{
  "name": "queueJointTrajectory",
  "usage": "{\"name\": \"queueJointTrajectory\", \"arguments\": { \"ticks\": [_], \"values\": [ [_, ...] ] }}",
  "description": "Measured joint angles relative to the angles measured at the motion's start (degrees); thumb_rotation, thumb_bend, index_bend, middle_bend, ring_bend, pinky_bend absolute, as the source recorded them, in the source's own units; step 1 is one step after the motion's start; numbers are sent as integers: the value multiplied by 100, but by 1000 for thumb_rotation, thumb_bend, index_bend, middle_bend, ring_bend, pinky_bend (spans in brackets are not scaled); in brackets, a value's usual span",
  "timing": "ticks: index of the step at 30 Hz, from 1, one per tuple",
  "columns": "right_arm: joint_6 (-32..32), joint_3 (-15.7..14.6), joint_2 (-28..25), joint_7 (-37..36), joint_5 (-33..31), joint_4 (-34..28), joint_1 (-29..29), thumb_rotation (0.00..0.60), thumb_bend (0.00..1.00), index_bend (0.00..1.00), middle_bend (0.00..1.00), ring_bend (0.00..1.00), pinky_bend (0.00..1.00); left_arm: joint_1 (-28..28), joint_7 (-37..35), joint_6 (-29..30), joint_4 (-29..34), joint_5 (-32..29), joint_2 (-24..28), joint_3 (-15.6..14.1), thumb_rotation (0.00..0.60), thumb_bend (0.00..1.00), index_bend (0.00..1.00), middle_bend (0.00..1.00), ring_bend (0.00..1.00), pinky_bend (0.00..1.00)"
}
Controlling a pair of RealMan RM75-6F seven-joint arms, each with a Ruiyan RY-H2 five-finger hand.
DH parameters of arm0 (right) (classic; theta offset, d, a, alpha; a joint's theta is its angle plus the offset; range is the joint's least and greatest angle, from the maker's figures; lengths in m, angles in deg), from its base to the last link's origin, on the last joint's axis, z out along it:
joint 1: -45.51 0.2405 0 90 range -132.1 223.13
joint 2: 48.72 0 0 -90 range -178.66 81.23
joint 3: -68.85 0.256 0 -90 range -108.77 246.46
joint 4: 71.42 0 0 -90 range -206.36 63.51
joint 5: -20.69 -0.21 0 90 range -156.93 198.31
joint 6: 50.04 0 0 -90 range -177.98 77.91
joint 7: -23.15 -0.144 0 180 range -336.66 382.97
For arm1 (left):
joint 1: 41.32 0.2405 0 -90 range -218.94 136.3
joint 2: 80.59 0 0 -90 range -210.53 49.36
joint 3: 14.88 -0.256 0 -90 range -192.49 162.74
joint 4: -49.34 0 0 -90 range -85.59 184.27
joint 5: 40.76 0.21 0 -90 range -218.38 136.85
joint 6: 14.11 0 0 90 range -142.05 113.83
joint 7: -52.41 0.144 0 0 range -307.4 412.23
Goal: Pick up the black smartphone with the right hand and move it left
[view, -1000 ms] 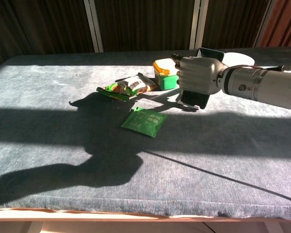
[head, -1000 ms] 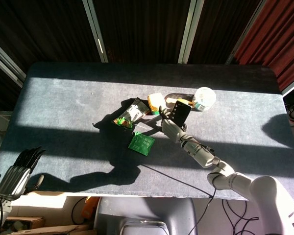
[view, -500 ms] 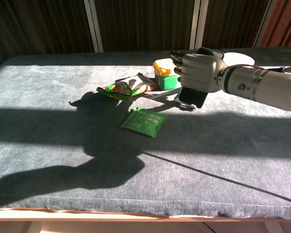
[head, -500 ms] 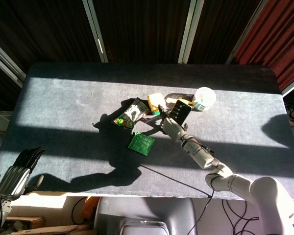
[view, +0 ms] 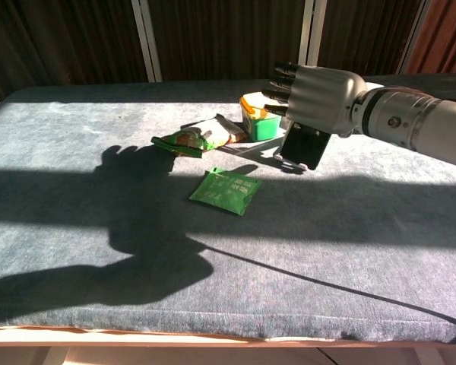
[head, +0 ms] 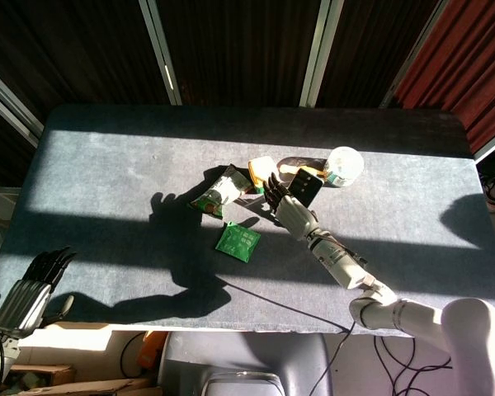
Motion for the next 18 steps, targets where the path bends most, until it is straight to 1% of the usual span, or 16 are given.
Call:
{"name": "queueJointTrajectory", "arguments": {
  "ticks": [3, 6, 9, 10, 12, 13, 15, 16, 18],
  "values": [
    [391, 18, -155, -219, -17, -511, -207, 600, 125, 0, 8, 0, 20, 16, -32, 45, -11, -2, 8, 8, 600, 407, 0, 0, 0, 0],
    [1026, -18, -386, -518, 21, -1188, -578, 600, 125, 0, 0, 0, 0, 41, -56, 112, -25, 8, 11, 16, 600, 406, 0, 0, 0, 0],
    [1840, -144, -697, -949, 95, -1922, -1147, 600, 126, 0, 0, 0, 0, 64, -55, 182, -43, 34, -3, 24, 600, 407, 0, 0, 0, 0],
    [2190, -221, -840, -1186, 125, -2196, -1433, 600, 126, 0, 0, 0, 0, 75, -45, 212, -52, 46, -13, 26, 600, 406, 0, 0, 0, 0],
    [2706, -357, -1046, -1616, 168, -2542, -1869, 600, 126, 0, 0, 0, 0, 94, -17, 261, -64, 59, -31, 32, 600, 407, 0, 0, 0, 0],
    [3014, -452, -1166, -1946, 208, -2708, -2125, 600, 125, 0, 0, 0, 0, 108, 12, 296, -71, 62, -45, 40, 600, 407, 0, 0, 0, 0],
    [3362, -592, -1312, -2504, 281, -2855, -2470, 600, 126, 0, 0, 0, 0, 130, 63, 348, -79, 59, -71, 57, 600, 407, 0, 0, 0, 0],
    [3535, -681, -1387, -2912, 335, -2893, -2683, 600, 126, 0, 0, 0, 0, 145, 100, 381, -84, 53, -93, 71, 600, 407, 0, 0, 0, 0],
    [3751, -802, -1471, -3561, 405, -2879, -2981, 600, 126, 0, 0, 0, 0, 165, 146, 436, -94, 51, -126, 90, 600, 407, 0, 0, 0, 0]
  ]
}}
